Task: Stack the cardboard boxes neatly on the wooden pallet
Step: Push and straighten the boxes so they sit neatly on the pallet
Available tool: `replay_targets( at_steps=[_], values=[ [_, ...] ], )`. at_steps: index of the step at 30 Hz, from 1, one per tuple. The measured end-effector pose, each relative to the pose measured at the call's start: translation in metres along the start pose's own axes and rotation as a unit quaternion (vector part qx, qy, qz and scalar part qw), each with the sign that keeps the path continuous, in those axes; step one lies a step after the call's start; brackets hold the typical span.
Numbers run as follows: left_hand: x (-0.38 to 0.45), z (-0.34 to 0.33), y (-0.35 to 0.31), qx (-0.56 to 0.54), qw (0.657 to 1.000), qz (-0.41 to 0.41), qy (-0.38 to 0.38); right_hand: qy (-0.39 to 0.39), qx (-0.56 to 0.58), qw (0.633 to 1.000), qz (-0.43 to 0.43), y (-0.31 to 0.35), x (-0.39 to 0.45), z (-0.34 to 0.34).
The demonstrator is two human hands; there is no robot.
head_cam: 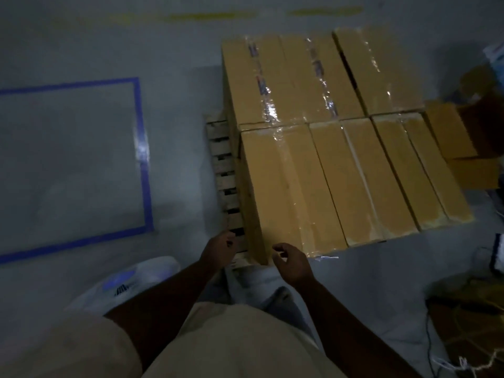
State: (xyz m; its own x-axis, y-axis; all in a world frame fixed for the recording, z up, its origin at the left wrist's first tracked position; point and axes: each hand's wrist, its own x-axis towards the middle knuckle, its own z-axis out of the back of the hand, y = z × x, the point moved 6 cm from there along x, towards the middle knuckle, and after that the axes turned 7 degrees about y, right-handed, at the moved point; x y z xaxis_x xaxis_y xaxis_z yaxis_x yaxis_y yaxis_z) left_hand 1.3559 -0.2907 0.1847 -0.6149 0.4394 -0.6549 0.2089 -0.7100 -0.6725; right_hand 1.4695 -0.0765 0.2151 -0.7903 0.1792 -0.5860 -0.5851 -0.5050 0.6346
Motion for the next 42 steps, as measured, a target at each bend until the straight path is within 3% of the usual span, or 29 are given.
replay_targets(
  at_steps=[6,10,15,18,23,27,30,35,42],
  values=[
    [-0.003,-0.034,-0.024,-0.014,0.999,0.021,-0.035,0.033,-0.057,0.998,0.015,-0.026,0.017,0.024],
    [0.0,-0.069,-0.06,-0.009,0.996,0.052,-0.073,0.08,-0.109,0.988,0.075,-0.057,0.022,0.055],
    [0.003,-0.124,-0.109,0.026,0.986,0.056,-0.158,0.105,-0.117,0.979,0.127,-0.094,0.025,0.115],
    [0.005,-0.159,-0.143,0.018,0.984,0.065,-0.162,0.11,-0.113,0.978,0.135,-0.114,0.02,0.158],
    [0.006,-0.198,-0.163,0.019,0.986,0.091,-0.137,0.11,-0.114,0.982,0.101,-0.14,0.031,0.203],
    [0.014,-0.21,-0.157,0.043,0.986,0.119,-0.106,0.174,-0.121,0.976,0.041,-0.155,0.045,0.195],
    [0.027,-0.205,-0.135,0.047,0.977,0.171,-0.122,0.191,-0.121,0.974,0.009,-0.164,0.048,0.18],
    [0.041,-0.198,-0.086,0.029,0.954,0.285,-0.086,0.131,-0.067,0.989,-0.032,-0.185,0.051,0.168],
    [0.05,-0.198,-0.065,0.026,0.966,0.241,-0.091,0.072,-0.05,0.991,-0.097,-0.194,0.071,0.164]
  ],
)
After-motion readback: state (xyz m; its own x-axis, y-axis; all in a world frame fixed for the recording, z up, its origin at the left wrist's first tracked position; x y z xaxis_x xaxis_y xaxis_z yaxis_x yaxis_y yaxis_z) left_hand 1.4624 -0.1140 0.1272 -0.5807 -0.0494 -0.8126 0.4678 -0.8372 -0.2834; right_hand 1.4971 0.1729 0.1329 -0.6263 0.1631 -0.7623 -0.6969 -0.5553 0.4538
